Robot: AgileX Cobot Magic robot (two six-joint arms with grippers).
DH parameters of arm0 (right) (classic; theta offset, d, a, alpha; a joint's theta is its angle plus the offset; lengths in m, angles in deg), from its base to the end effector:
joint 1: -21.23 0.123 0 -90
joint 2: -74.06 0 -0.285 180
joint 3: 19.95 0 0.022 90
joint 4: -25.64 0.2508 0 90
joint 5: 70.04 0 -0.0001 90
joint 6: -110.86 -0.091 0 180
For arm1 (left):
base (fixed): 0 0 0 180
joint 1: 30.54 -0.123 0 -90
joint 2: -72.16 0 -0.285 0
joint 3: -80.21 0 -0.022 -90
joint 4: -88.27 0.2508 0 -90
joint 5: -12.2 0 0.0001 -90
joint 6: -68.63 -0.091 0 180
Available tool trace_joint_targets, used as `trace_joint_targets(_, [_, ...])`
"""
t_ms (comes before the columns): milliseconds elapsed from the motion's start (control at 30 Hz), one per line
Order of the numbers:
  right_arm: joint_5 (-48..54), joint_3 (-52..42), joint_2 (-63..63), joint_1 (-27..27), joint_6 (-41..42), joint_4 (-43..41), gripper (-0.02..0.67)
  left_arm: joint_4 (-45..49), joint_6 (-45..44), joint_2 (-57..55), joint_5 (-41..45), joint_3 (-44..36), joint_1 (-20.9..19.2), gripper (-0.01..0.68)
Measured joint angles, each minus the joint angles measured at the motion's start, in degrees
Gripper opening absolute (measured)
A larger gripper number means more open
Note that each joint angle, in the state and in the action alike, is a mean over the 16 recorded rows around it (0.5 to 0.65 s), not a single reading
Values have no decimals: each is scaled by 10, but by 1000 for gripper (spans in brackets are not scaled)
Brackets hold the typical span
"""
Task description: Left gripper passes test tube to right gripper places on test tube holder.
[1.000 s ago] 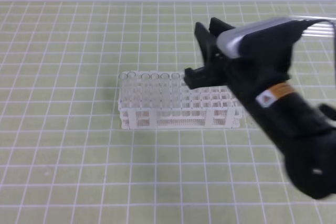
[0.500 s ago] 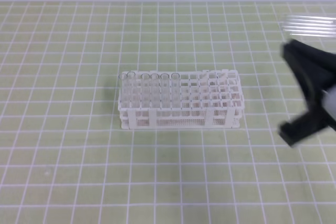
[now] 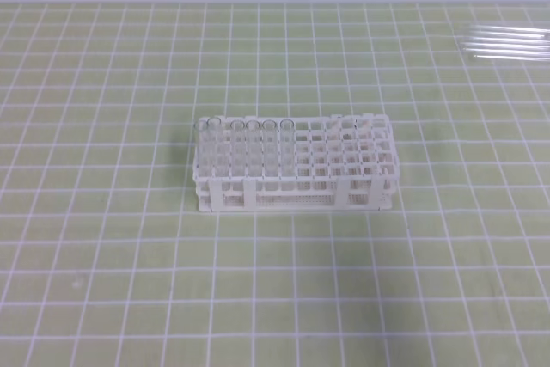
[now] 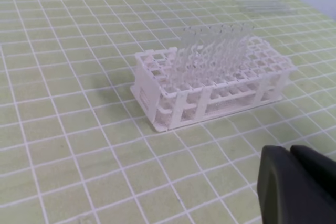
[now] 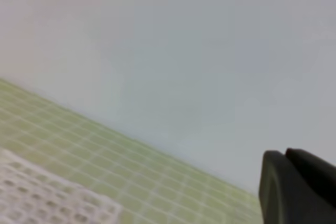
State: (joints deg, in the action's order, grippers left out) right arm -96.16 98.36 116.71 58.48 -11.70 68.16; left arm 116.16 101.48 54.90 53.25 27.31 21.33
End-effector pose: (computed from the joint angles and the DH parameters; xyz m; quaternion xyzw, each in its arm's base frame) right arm 0.1161 0.0543 0.2836 -0.2093 0.6405 0.0228 0.7386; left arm 0.0459 -0.0132 0.2869 0.1920 0.7798 -0.1970 0.5623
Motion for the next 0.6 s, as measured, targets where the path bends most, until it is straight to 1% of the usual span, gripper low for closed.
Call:
trace_joint_targets(100, [61, -5, -42, -63, 16, 9, -15, 1, 0, 0, 0, 0, 0, 2])
trace_joint_targets(300, [198, -14, -139, -220, 30, 21, -15, 2, 0, 0, 0, 0, 0, 2])
trace_joint_targets(400, [256, -19, -181, -288, 30, 25, -15, 2, 0, 0, 0, 0, 0, 1])
trace_joint_targets(500, [293, -24, -215, -340, 30, 26, -15, 2, 0, 0, 0, 0, 0, 1])
trace_joint_targets(600, [313, -29, -238, -376, 30, 25, -15, 2, 0, 0, 0, 0, 0, 1])
